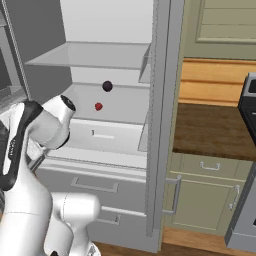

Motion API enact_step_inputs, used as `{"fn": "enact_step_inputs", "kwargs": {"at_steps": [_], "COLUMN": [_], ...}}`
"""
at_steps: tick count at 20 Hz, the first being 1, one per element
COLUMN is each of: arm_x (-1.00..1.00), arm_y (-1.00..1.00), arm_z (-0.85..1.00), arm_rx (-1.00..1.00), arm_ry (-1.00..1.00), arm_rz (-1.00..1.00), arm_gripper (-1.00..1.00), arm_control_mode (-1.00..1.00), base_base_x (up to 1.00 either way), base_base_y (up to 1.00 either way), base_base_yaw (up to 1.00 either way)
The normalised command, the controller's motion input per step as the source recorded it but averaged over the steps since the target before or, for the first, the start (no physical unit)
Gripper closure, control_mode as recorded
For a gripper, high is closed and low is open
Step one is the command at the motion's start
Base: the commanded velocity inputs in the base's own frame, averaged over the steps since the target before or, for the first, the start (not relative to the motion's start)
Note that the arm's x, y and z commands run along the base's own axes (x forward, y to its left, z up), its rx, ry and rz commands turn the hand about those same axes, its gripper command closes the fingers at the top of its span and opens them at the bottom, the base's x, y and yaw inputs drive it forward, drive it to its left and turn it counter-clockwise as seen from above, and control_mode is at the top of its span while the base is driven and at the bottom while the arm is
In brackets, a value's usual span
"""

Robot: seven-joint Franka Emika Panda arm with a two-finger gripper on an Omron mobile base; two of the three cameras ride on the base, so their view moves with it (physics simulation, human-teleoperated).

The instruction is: Take the strawberry from the fridge and place it on top of the pancake, located on the dining counter.

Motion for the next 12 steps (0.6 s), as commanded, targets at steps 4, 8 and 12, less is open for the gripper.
{"fn": "enact_step_inputs", "kwargs": {"at_steps": [4, 8, 12], "arm_x": [0.0, 0.03, 0.0], "arm_y": [-0.93, -0.72, -0.87], "arm_z": [-0.4, -0.51, -0.52], "arm_rx": [-0.64, -0.78, -0.77], "arm_ry": [0.0, 0.0, 0.0], "arm_rz": [0.01, 0.07, 0.05], "arm_gripper": [-1.0, -1.0, -1.0], "arm_control_mode": [-1.0, -1.0, -1.0], "base_base_x": [0.0, 0.0, 0.0], "base_base_y": [0.0, 0.0, 0.0], "base_base_yaw": [0.0, 0.0, 0.0]}}
